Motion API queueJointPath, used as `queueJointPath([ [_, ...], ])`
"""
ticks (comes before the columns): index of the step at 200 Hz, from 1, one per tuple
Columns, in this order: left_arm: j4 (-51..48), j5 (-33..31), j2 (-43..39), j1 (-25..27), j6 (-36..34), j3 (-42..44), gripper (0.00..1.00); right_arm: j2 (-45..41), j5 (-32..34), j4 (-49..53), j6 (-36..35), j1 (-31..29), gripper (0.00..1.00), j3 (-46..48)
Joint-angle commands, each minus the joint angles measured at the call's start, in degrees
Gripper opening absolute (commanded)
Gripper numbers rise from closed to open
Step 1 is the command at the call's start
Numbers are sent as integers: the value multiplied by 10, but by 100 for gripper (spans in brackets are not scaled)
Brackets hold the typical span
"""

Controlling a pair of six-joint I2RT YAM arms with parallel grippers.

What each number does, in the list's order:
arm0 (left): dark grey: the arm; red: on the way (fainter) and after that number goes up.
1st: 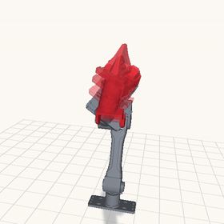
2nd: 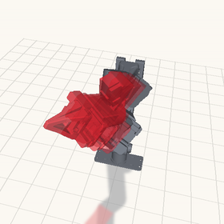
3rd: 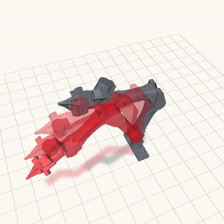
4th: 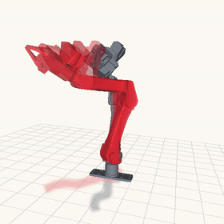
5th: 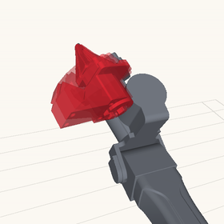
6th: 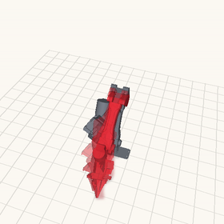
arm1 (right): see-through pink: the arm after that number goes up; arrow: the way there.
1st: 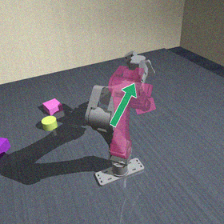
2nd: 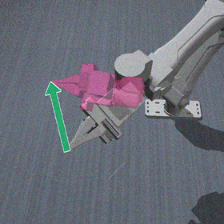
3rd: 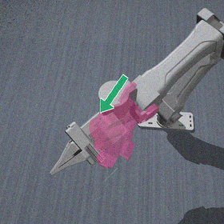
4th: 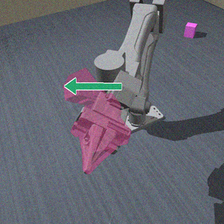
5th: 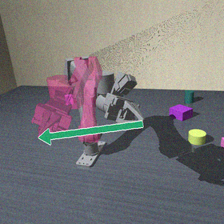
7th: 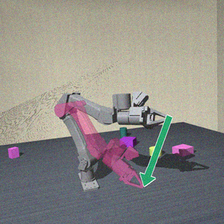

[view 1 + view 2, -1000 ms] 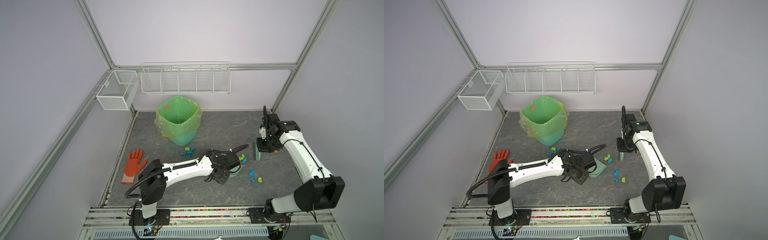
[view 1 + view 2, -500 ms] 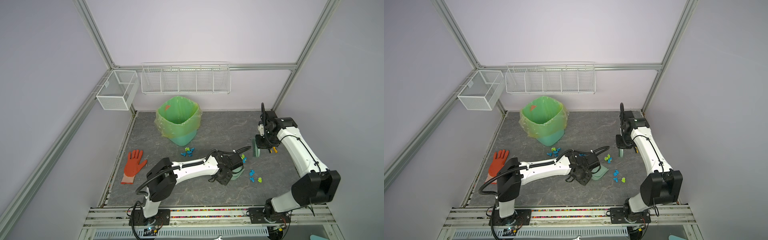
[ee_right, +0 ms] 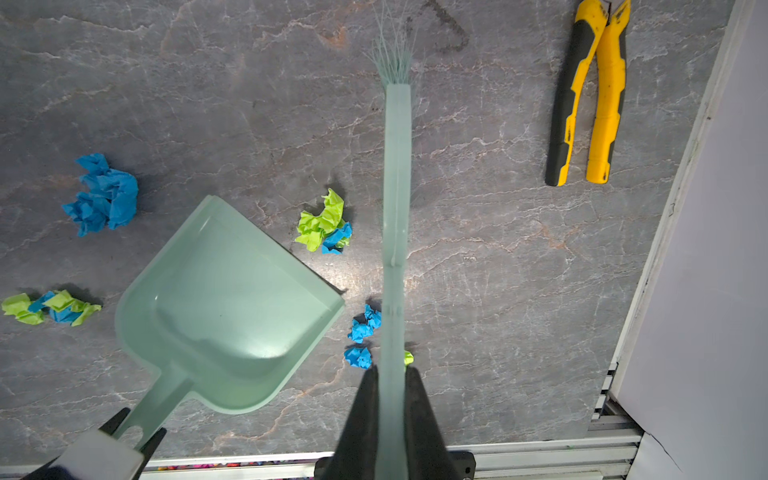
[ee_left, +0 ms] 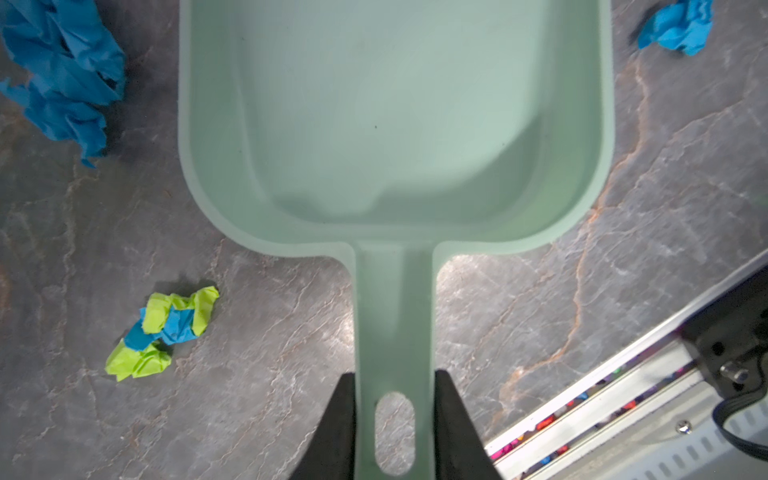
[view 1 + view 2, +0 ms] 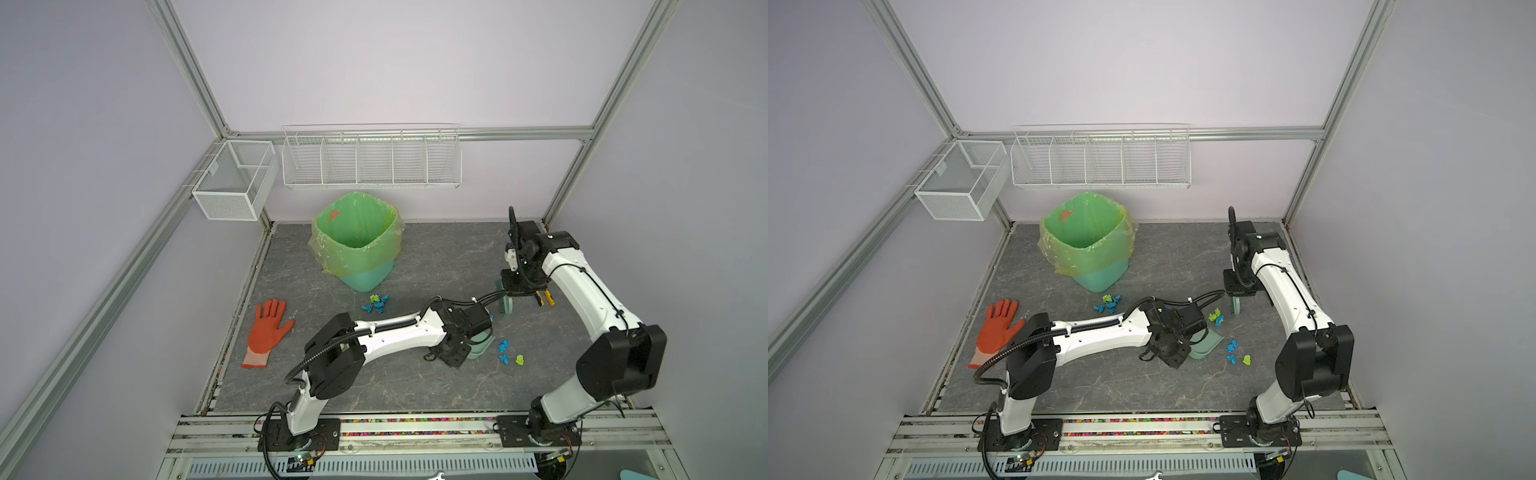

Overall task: Sweep away the paper scraps from the table
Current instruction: 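Sweep the paper scraps with the right gripper's brush into the dustpan held by the left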

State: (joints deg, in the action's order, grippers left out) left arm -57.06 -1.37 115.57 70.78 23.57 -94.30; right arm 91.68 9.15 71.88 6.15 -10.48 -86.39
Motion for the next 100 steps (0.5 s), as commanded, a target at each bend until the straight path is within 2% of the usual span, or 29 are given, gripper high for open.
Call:
queueJointPath([
  [1,-15,7,12,-9,-9,-23,12,10,-23,-2,-18,-9,7,1],
  [57,-16,10,26,-23,-19,-38,12,3,-38,17,-35,-61,7,12],
  [100,-15,9,43,-29,-27,-50,12,-27,-85,34,-25,-87,7,45],
])
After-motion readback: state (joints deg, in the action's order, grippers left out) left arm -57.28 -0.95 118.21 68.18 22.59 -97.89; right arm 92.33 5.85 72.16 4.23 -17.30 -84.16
